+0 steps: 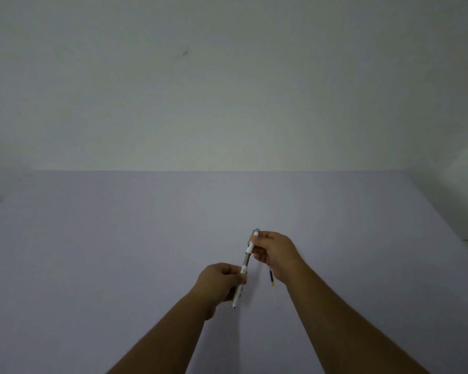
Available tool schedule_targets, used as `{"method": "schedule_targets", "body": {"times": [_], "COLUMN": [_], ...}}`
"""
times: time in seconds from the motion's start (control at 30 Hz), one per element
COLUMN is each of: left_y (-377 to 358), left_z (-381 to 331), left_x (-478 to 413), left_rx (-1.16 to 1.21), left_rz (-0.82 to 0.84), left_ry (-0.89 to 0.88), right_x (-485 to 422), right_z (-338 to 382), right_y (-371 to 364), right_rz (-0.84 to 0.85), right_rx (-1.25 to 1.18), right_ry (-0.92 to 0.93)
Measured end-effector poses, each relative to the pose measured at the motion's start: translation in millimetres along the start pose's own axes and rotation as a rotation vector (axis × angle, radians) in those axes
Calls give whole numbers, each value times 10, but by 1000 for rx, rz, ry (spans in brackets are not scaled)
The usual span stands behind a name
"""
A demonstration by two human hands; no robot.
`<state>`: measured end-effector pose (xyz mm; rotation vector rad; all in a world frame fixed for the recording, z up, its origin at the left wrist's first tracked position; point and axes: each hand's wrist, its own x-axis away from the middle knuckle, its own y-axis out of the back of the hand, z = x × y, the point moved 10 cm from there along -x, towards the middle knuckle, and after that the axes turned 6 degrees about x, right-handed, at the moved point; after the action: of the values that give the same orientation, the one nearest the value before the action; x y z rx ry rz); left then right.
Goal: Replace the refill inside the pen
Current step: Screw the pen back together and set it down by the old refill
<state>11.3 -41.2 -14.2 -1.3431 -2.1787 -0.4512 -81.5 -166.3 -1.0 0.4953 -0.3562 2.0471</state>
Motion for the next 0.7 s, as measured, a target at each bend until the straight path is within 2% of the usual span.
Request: {"method": "schedule_targets", "body": {"times": [0.13, 0.33, 0.7], "left_y": [-26, -40, -38], "left_z": [-61, -72, -45], "left_x": [35, 80, 89], "left_rx": [24, 29, 43], "left_rz": [15, 22, 54], "left_ry": [-9, -30, -8], "right_x": [75, 154, 199], "right_z": [-63, -58, -52], "right_y": [-65, -82, -117], "right_rz": [78, 75, 88], "right_rx": [49, 129, 105], "right_ry": [-19, 16, 42]}}
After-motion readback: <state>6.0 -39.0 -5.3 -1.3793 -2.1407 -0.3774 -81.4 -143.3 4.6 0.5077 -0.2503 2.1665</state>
